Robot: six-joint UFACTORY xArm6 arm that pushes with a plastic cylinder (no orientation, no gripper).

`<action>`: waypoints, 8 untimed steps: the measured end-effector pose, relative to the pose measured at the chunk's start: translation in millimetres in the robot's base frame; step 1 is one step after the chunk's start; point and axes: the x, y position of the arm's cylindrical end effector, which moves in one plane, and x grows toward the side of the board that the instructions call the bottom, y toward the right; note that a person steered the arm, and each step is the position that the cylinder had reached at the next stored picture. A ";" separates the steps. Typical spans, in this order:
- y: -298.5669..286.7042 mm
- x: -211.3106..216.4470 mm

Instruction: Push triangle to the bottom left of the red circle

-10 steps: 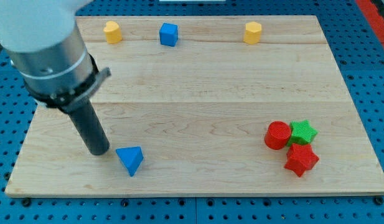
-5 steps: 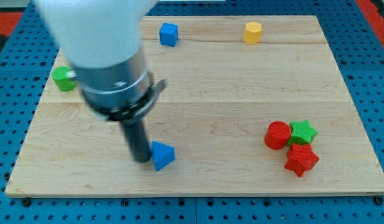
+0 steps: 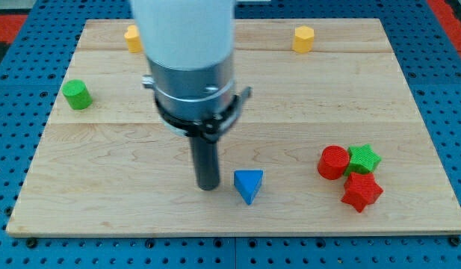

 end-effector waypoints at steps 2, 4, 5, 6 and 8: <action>68.0 12.2; 81.0 12.2; 27.0 4.2; 39.2 -20.9; 104.6 -27.3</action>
